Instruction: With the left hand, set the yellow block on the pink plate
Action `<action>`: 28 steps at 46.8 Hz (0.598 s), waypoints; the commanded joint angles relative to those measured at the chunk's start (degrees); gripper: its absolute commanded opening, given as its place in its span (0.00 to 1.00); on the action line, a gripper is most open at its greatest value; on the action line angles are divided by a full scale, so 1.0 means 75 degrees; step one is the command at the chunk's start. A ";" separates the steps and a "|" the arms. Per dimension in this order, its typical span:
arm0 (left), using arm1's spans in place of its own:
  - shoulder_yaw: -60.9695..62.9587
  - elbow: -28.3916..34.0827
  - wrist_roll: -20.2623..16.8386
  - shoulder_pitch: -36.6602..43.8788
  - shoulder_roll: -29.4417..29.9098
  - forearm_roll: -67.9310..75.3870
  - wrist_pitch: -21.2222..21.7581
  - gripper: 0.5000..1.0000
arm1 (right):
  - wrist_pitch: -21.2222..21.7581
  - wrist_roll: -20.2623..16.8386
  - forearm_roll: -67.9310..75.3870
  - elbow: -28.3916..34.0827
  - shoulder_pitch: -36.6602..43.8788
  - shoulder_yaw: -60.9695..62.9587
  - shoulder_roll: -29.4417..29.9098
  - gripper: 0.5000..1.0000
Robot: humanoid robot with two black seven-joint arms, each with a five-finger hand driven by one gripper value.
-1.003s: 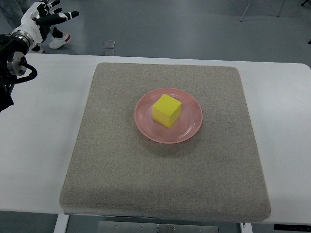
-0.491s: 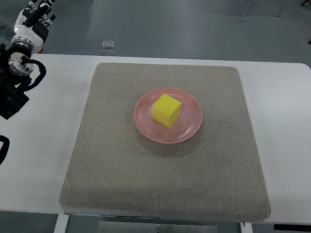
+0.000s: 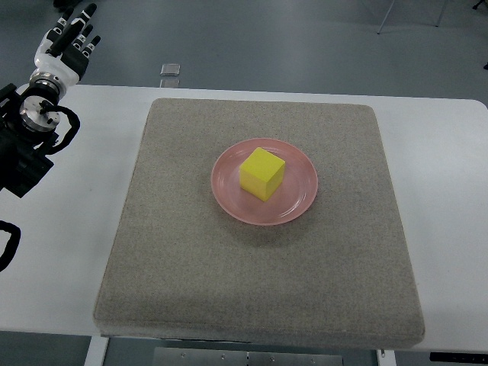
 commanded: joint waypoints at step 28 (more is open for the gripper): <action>-0.0015 -0.0034 0.0001 -0.0044 -0.0035 -0.0058 0.0016 0.98 | 0.0005 0.0001 0.0000 0.0000 0.0003 0.0004 0.0000 0.85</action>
